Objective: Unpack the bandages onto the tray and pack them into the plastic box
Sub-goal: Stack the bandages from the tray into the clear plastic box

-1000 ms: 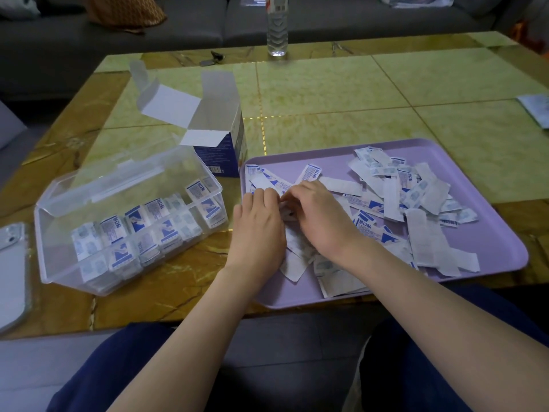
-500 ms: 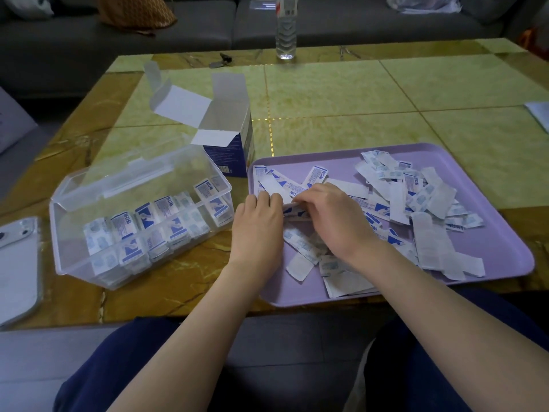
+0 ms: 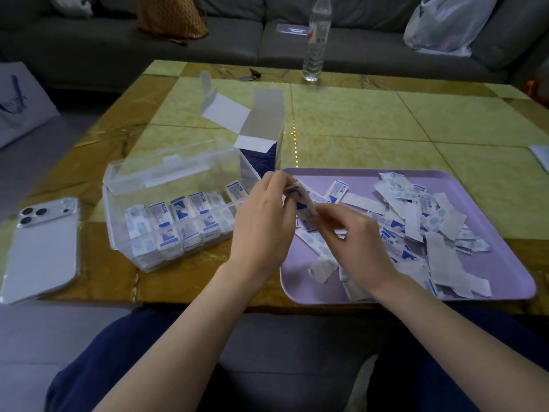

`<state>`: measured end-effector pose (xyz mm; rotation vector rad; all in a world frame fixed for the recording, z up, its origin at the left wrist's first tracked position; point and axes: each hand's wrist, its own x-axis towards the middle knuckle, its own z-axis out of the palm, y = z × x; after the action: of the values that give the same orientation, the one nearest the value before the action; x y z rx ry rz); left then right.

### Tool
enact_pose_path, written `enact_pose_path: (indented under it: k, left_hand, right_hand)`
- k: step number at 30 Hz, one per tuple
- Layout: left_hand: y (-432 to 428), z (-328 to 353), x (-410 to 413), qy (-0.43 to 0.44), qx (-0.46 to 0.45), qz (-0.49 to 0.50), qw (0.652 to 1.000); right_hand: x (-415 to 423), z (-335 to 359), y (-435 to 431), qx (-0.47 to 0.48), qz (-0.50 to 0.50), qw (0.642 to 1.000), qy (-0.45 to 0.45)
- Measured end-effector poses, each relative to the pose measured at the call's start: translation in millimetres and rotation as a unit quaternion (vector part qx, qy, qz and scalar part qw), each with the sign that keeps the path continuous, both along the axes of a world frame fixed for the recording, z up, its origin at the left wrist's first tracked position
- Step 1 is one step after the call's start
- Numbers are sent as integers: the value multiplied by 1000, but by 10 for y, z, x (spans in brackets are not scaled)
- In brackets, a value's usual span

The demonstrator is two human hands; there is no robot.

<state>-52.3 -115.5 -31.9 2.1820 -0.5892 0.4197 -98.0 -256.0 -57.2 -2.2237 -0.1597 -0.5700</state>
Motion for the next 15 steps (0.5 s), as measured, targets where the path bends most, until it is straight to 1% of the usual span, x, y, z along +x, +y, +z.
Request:
enact_pose_path:
  k: [2,5,8,13,15]
  left_hand:
    - [84,36,5,10,-39,-2,999]
    - [207,91,17,14,-73,-7,997]
    - [364,161,28,14,-102,-23,994]
    - [685,255,79,9,-122,-7,992]
    - [828,280,119,8,-124,8,992]
  right_hand:
    - [-2,71,84,12,10,1000,14]
    - [24,215,213,16,14,999,35]
    - [83,406,371,2,22,999,29]
    - [239,606,695,-40,50,996,62]
    - [319,655,839,-39,65,995,71]
